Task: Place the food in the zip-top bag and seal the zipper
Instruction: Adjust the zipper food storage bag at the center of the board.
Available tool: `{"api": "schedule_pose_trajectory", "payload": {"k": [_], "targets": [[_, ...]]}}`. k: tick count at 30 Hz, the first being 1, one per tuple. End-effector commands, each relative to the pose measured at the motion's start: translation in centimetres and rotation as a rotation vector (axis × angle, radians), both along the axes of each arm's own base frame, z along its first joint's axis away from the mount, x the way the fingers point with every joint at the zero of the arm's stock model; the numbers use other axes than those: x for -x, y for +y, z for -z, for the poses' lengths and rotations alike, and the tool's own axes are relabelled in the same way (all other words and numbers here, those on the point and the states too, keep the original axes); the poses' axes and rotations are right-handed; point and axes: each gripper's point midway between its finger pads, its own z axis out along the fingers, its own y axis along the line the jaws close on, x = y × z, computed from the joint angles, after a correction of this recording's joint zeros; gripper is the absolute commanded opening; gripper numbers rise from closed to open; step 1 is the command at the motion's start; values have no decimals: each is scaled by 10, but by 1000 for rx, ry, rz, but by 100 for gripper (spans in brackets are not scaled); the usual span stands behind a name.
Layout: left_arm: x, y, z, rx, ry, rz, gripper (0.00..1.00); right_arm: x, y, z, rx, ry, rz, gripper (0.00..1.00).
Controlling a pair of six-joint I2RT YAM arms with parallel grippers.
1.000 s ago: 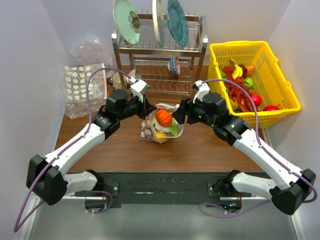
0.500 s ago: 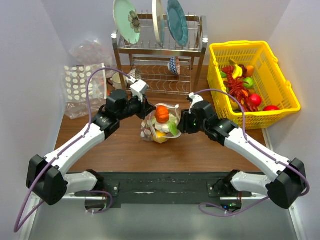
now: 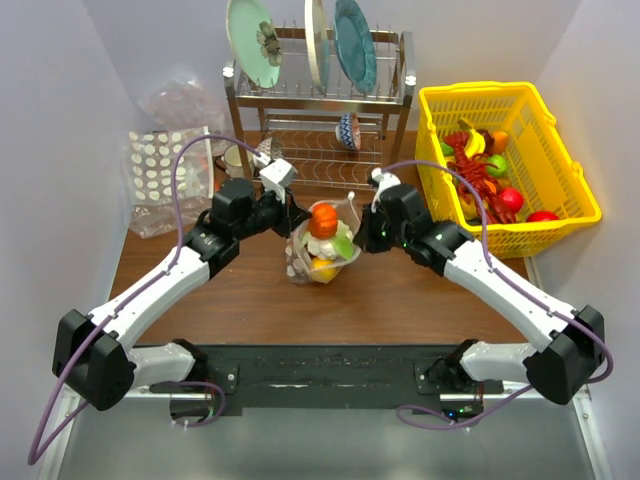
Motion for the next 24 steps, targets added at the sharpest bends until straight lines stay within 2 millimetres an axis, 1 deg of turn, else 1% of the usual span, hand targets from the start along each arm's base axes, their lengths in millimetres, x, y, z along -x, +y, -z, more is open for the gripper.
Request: {"api": "schedule_pose_trajectory", "payload": {"k": [1, 3, 4, 5, 6, 7, 8, 9, 10, 11, 13, 15, 16, 17, 18, 19, 20, 22, 23, 24], "targets": [[-7, 1, -29, 44, -59, -18, 0, -19, 8, -121, -103, -254, -26, 0], [-7, 0, -28, 45, -55, -17, 0, -19, 7, -140, -117, -280, -28, 0], [-7, 0, -31, 48, -60, -17, 0, -18, 7, -148, -127, -294, -30, 0], [-6, 1, -36, 38, -51, -16, 0, -19, 7, -146, -124, -290, -28, 0], [-6, 2, -45, 35, -61, -20, 0, -20, 6, -141, -118, -285, -20, 0], [-9, 5, -52, 28, -70, -40, 0, -20, 6, -122, -98, -250, -13, 0], [-9, 7, -71, 31, -94, -45, 0, -22, 4, -110, -79, -230, -1, 0], [-9, 9, -80, 32, -108, -53, 0, -22, 4, -100, -69, -213, 4, 0], [-8, 11, -89, 34, -120, -62, 0, -20, 3, -81, -51, -179, 9, 0], [-6, 13, -98, 37, -127, -63, 0, -21, 3, -75, -45, -167, 14, 0], [-3, 13, -104, 52, -127, -58, 0, -20, 4, -72, -52, -160, 16, 0], [1, 13, -100, 68, -116, -58, 0, -18, 5, -83, -72, -178, 6, 0], [1, 12, -95, 72, -109, -60, 0, -20, 6, -98, -88, -209, 3, 0], [1, 12, -81, 67, -83, -60, 0, -19, 6, -109, -101, -229, -2, 0], [1, 11, -74, 66, -70, -62, 0, -18, 6, -118, -107, -241, -8, 0], [0, 10, -66, 61, -53, -60, 0, -19, 6, -136, -126, -275, -14, 0], [0, 10, -59, 55, -35, -60, 0, -18, 6, -143, -133, -287, -19, 0], [-1, 9, -59, 49, -26, -62, 0, -17, 6, -149, -139, -295, -22, 0], [-1, 10, -70, 49, -41, -63, 0, -17, 6, -147, -138, -291, -23, 0], [-2, 11, -75, 48, -51, -67, 0, -17, 7, -145, -141, -285, -23, 0]]}}
